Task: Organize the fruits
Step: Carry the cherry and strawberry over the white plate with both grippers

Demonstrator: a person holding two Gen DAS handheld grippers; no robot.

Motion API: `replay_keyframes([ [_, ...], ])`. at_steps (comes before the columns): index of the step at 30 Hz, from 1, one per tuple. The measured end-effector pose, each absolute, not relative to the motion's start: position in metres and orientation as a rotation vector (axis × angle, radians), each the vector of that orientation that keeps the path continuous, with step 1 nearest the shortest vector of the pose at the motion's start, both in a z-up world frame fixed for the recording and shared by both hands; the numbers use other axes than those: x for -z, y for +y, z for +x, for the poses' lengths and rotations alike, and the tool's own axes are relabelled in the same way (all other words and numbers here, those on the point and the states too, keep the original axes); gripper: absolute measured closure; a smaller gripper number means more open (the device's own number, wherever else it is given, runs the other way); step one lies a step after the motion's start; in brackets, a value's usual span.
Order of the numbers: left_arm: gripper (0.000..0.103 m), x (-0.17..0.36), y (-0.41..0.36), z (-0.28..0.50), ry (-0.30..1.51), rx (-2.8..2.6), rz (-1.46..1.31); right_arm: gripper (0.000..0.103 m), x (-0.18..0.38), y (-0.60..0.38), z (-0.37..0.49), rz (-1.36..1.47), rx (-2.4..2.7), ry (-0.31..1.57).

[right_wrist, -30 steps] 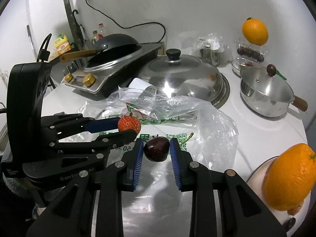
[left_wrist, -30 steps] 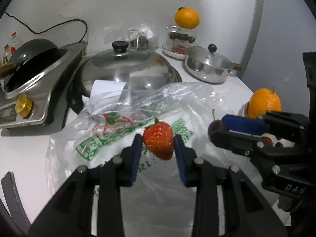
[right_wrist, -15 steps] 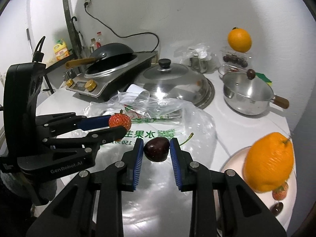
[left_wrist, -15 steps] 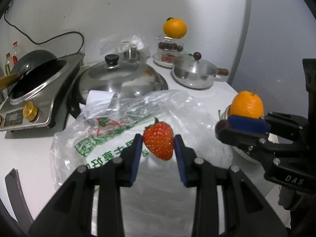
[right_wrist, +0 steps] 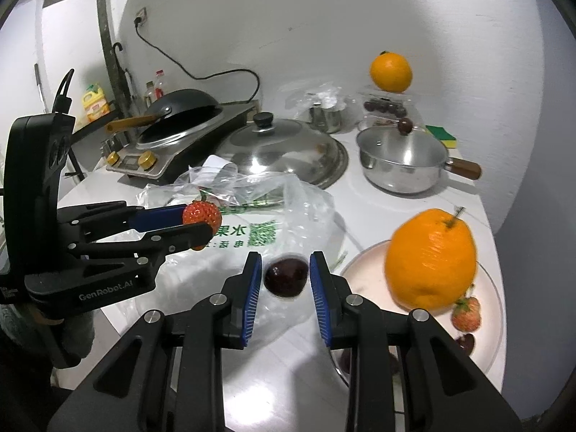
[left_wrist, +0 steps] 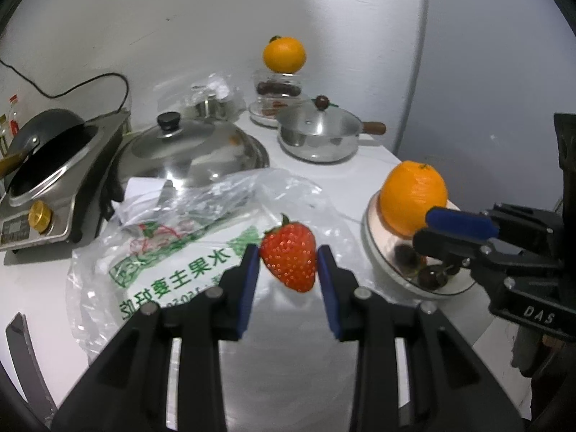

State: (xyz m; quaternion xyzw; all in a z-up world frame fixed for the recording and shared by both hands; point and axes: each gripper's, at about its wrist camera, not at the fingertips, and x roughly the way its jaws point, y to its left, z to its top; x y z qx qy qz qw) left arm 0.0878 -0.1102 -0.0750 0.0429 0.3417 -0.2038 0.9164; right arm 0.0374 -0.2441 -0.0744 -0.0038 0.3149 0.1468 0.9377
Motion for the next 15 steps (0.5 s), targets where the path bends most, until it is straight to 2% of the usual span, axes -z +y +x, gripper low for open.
replay_keyframes([
  [8,0.069,0.08,-0.131,0.084,0.714,0.437,0.1,0.073,0.078,-0.262,0.024,0.005,-0.281,0.645],
  [15,0.069,0.098,-0.118,0.093,0.736,0.404,0.091,0.073,0.125,-0.244,-0.01,0.017,-0.383,0.709],
])
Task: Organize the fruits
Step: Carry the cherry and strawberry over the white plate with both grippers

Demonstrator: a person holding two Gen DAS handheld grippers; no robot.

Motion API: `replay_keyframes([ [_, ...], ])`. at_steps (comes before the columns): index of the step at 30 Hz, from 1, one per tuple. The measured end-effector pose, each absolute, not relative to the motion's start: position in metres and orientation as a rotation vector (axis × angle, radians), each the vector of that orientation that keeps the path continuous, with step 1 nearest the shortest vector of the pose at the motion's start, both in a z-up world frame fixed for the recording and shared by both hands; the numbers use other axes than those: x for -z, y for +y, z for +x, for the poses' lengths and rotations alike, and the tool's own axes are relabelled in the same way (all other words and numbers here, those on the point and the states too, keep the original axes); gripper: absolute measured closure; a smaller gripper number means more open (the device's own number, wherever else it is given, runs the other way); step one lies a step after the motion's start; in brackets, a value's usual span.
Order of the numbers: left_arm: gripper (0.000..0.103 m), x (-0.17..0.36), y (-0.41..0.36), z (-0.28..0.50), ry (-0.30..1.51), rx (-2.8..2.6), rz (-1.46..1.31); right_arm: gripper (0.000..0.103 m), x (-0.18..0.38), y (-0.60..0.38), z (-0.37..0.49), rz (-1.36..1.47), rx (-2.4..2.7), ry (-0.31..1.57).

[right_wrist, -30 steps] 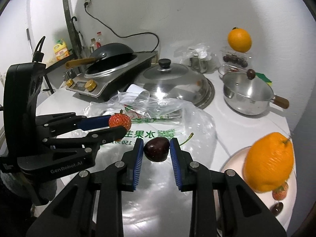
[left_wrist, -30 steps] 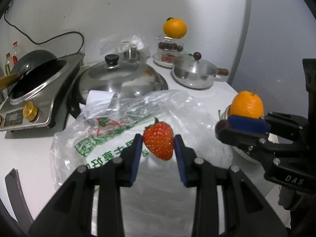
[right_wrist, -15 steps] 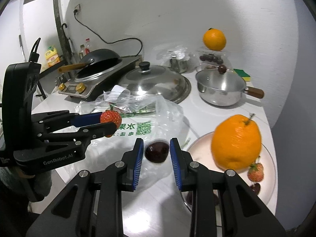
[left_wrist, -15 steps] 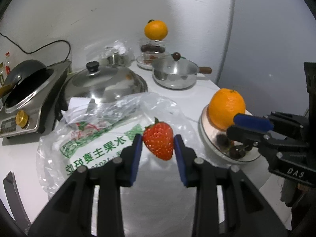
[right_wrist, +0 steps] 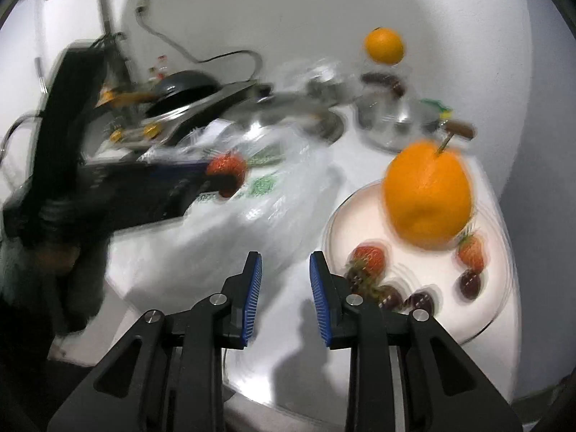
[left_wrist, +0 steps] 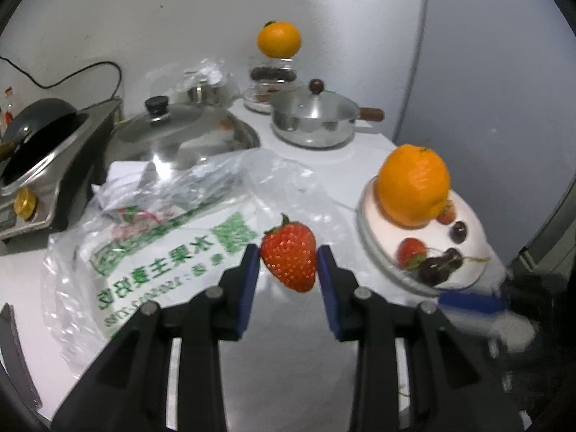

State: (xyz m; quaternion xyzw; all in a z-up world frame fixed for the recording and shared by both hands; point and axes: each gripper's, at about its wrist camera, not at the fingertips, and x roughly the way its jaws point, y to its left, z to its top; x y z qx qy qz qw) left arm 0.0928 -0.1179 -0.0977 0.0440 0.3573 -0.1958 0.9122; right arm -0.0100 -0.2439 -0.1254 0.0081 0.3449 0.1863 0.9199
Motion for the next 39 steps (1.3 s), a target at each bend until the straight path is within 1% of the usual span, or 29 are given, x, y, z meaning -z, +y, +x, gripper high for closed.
replay_keyframes([
  [4,0.069,0.1,-0.104,0.092,0.743,0.386,0.107,0.073,0.14,-0.226,-0.014,-0.012,-0.42,0.758],
  [12,0.069,0.106,-0.078,0.069,0.757,0.357,0.059,0.073,0.138,-0.204,-0.004,-0.046,-0.451,0.751],
  [18,0.069,0.113,-0.061,0.053,0.767,0.341,0.041,0.073,0.146,-0.189,-0.006,-0.064,-0.46,0.773],
  [23,0.069,0.118,-0.052,0.047,0.773,0.341,0.032,0.071,0.156,-0.182,-0.002,-0.066,-0.438,0.802],
  [29,0.069,0.123,-0.047,0.045,0.778,0.344,0.029,0.071,0.166,-0.178,0.003,-0.061,-0.428,0.838],
  [39,0.069,0.122,-0.051,0.045,0.777,0.344,0.041,0.071,0.166,-0.178,-0.001,-0.066,-0.439,0.83],
])
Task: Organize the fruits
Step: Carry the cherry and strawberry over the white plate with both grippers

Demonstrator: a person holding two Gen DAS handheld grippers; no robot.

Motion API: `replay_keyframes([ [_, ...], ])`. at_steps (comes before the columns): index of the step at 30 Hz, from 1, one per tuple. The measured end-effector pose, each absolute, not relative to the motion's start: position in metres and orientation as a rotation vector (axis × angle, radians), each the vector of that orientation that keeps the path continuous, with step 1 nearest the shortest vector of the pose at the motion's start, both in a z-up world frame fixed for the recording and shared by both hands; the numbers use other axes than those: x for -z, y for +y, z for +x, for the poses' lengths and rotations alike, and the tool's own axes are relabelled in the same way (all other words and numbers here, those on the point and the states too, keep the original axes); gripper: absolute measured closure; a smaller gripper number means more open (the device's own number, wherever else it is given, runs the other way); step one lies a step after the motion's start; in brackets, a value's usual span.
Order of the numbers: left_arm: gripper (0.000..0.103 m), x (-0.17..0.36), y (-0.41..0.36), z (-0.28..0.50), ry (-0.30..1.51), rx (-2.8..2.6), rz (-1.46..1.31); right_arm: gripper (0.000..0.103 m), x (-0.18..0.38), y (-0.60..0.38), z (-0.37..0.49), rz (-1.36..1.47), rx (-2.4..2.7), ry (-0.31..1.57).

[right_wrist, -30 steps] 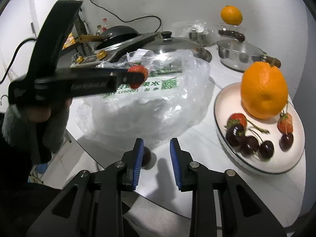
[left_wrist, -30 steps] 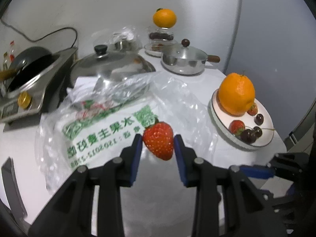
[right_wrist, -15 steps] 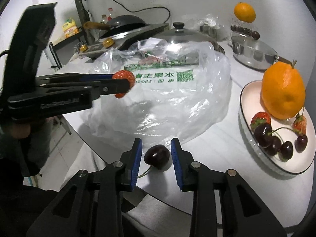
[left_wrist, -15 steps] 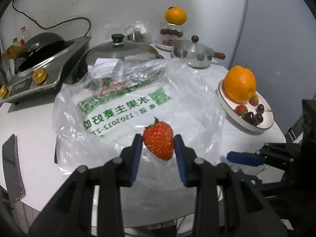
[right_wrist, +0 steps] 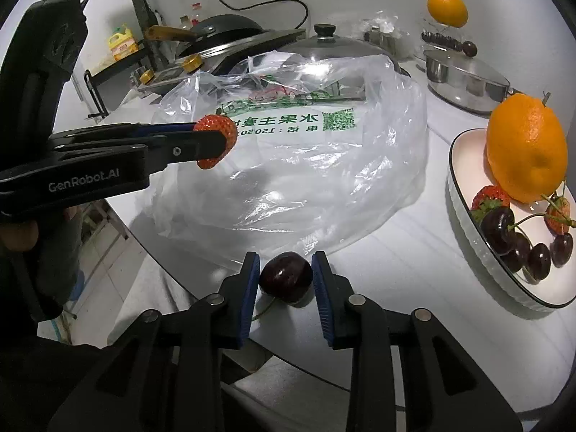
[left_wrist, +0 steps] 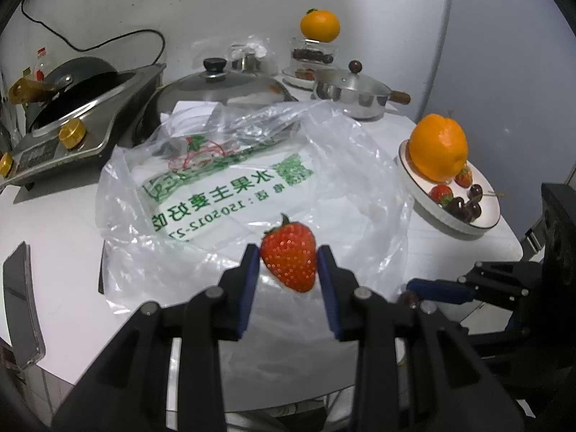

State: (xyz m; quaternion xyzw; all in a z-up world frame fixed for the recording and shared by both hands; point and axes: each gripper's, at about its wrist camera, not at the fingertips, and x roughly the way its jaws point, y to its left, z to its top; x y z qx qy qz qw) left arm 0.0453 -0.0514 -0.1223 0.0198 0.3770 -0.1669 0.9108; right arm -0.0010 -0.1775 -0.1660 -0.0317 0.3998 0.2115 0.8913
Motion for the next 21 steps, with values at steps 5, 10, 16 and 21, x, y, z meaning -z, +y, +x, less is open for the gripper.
replay_keyframes([
  [5,0.069,0.115,-0.06,0.042,0.766,0.348,0.053,0.071,0.153,-0.185,-0.006,-0.061,-0.44,0.795],
  [10,0.069,0.107,-0.077,0.04,0.75,0.363,0.07,0.071,0.136,-0.201,-0.01,-0.054,-0.421,0.753],
  [16,0.069,0.1,-0.097,0.039,0.739,0.383,0.082,0.071,0.12,-0.225,-0.013,-0.052,-0.39,0.718],
  [21,0.069,0.096,-0.116,0.04,0.733,0.405,0.097,0.071,0.109,-0.245,-0.015,-0.042,-0.366,0.689],
])
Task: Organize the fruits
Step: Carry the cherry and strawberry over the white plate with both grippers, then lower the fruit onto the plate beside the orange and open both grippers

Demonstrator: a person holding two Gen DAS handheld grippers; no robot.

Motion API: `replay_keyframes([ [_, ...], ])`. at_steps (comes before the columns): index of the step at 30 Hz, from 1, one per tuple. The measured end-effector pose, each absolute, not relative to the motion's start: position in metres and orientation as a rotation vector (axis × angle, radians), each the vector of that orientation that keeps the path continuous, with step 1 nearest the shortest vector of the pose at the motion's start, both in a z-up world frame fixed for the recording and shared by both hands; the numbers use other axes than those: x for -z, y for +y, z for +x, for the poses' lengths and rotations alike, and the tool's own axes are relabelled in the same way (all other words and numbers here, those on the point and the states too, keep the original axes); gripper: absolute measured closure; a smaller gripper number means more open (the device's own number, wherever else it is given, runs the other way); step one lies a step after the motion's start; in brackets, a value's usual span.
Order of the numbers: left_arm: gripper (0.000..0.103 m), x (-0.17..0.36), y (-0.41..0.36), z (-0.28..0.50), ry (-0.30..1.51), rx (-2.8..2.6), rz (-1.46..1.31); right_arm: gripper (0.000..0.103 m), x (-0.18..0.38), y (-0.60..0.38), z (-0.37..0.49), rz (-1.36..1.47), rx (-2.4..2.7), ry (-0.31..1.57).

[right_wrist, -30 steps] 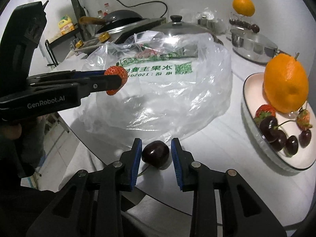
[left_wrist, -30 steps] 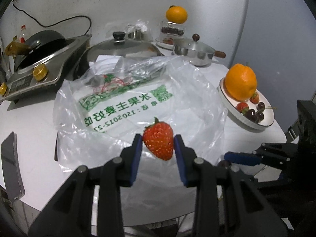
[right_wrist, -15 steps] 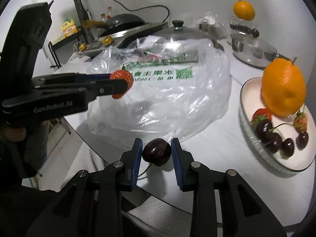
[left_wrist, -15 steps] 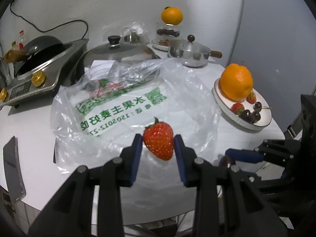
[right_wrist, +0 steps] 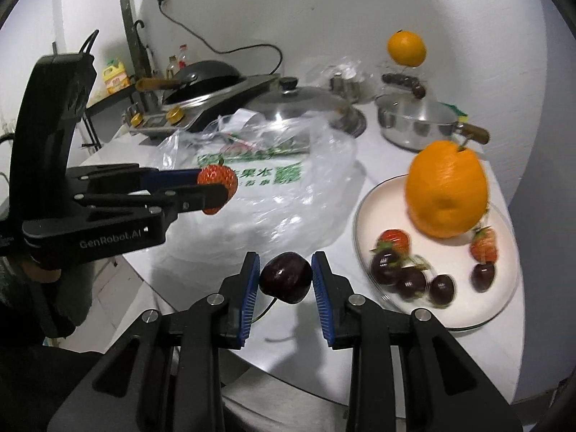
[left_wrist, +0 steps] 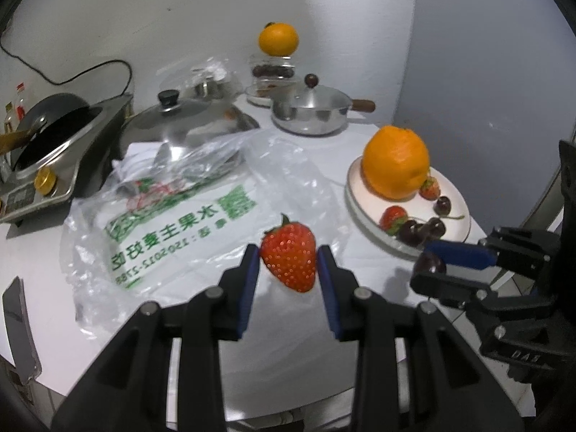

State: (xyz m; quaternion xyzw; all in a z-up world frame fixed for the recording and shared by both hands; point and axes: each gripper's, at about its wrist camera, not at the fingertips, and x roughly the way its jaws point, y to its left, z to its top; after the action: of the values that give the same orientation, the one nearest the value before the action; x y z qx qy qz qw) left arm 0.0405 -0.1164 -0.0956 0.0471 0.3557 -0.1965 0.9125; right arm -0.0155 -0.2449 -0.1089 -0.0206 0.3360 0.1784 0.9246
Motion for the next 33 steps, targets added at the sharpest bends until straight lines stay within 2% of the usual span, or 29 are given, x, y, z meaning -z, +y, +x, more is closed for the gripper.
replay_keyframes([
  [19,0.069,0.094,-0.184,0.049,0.735,0.489,0.156,0.071,0.085,-0.321,-0.017,0.022,-0.261,0.616],
  [33,0.069,0.1,-0.232,0.066,0.749,0.566,0.189,0.071,0.101,-0.373,0.009,0.069,-0.188,0.637],
])
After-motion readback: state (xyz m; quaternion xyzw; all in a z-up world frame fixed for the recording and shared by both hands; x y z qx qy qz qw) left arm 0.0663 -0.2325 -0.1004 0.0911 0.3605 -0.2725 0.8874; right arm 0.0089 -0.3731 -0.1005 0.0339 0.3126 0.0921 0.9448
